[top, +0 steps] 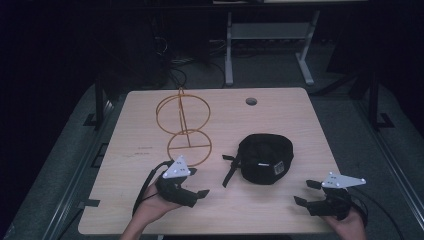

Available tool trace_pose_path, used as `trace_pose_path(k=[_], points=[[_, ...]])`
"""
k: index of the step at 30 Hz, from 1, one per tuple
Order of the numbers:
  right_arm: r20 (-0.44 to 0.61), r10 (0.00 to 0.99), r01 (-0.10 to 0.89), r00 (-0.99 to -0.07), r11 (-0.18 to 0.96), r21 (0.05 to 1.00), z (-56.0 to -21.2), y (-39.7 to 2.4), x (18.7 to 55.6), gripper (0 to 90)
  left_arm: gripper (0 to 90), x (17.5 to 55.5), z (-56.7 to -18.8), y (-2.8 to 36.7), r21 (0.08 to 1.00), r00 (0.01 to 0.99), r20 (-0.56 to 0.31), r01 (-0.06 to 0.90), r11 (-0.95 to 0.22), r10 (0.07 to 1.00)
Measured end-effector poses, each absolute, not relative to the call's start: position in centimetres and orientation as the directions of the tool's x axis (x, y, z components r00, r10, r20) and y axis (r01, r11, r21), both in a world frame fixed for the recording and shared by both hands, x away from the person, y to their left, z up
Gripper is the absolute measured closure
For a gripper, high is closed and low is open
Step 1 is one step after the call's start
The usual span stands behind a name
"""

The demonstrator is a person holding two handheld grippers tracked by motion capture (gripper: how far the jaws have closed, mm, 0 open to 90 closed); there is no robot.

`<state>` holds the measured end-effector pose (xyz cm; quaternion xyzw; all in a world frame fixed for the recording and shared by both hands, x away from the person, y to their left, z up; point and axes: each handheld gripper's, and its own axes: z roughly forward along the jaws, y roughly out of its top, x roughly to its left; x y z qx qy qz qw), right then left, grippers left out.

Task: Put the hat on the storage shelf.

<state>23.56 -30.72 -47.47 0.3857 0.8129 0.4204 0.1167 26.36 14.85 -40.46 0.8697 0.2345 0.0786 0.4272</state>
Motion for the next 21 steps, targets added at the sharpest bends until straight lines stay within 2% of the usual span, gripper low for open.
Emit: trace_pose_path(k=[21], points=[[0.135, 0.715, 0.517, -0.686, 0.347, 0.782, -47.3, -30.5, 23.6, 19.6, 20.7, 28.1, -38.2, 9.9, 0.773, 0.918, -0.036, 0.275, -0.572, 0.394]])
